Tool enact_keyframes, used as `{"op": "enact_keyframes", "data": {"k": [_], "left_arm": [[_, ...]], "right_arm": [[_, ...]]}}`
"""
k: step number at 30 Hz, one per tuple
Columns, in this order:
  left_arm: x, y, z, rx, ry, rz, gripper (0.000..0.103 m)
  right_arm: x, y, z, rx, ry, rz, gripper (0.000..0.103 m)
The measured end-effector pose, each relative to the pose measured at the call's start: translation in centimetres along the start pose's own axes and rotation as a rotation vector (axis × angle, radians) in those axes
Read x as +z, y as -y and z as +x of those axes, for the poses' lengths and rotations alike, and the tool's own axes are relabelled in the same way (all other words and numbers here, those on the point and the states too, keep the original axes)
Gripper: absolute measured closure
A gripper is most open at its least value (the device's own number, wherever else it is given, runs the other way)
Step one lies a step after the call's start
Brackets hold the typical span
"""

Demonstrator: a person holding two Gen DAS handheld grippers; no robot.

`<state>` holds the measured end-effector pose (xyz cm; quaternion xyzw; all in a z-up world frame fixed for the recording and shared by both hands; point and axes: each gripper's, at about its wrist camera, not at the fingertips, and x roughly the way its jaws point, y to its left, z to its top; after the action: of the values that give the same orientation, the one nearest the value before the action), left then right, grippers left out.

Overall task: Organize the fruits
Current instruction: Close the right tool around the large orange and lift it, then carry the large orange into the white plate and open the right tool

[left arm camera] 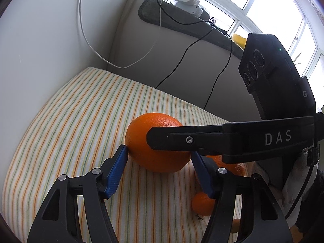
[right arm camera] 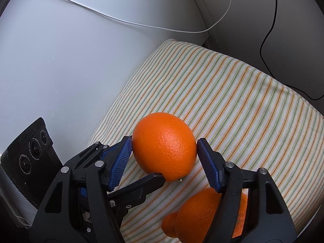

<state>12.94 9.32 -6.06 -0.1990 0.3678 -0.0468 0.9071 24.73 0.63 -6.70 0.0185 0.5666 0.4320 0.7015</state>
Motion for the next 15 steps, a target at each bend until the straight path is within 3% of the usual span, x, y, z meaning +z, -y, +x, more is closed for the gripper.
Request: {"op": "enact_keyframes", "data": {"k": [15], "left_arm": [[0.3,4.5,-2.2,-0.008,0.054,0.099,0.039]], "right_arm": [[-1.7,1.3,-5.2,0.018,0.084,0.012,0.034]]}}
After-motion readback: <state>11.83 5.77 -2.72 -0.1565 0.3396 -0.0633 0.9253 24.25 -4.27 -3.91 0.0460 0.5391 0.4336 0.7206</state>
